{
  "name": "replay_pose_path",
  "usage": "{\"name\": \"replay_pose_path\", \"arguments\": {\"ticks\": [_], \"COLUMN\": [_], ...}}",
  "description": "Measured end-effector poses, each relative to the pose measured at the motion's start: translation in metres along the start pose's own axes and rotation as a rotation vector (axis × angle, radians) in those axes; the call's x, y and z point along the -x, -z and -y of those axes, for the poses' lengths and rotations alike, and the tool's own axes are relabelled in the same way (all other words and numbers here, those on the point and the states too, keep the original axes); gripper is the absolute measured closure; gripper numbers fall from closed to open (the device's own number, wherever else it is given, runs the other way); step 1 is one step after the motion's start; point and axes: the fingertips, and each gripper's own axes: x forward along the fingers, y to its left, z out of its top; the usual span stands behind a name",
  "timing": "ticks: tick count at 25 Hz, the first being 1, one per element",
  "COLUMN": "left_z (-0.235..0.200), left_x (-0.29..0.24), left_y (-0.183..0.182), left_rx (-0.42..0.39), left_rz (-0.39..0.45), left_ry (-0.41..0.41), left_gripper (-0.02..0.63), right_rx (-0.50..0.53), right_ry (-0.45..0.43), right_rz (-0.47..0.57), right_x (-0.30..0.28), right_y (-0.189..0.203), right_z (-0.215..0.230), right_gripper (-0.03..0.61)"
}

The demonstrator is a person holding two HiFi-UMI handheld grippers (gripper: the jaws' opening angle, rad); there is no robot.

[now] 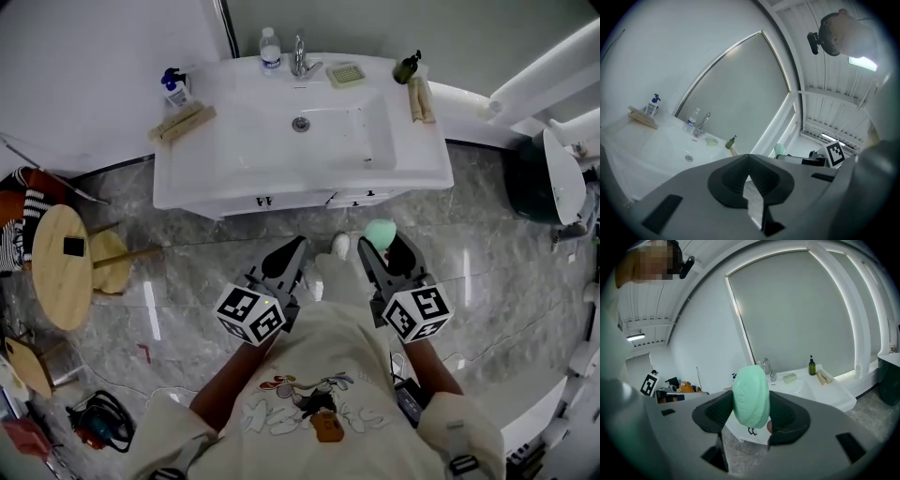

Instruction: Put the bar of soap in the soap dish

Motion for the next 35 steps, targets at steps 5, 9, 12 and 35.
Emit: {"name": "replay_pose_path", "arguments": {"ticks": [5, 9, 12, 35], "left_z": [-0.001, -0.011, -0.020, -0.048], "left_x": [-0.012, -0.025, -0.039, -0.216], "left_y": [-0.001, -0.006, -0.014, -0.081], "left_rx": [-0.003, -0.004, -0.012, -0.045], "left_rz": [-0.016, -0.023, -0.022, -0.033], "left_ry": [0.008, -0.010, -0.023, -0.101], "left_gripper": [0.606, 0.606, 0.606, 0.606], "right_rx": [-0.016, -0.028, -0.024, -0.052], "right_ry": [0.009, 0.003, -0.019, -0.103], "right_rz": [0.003, 0.001, 0.014, 0.011], "right_x": [-0.008, -0.023, -0.038, -0.155], "right_y": [-0.004, -0.010, -0.019, -0.112], "right_z": [0.010, 0.022, 0.032, 0.166], "right_gripper": [0.339, 0.339, 0.339, 0.339]}}
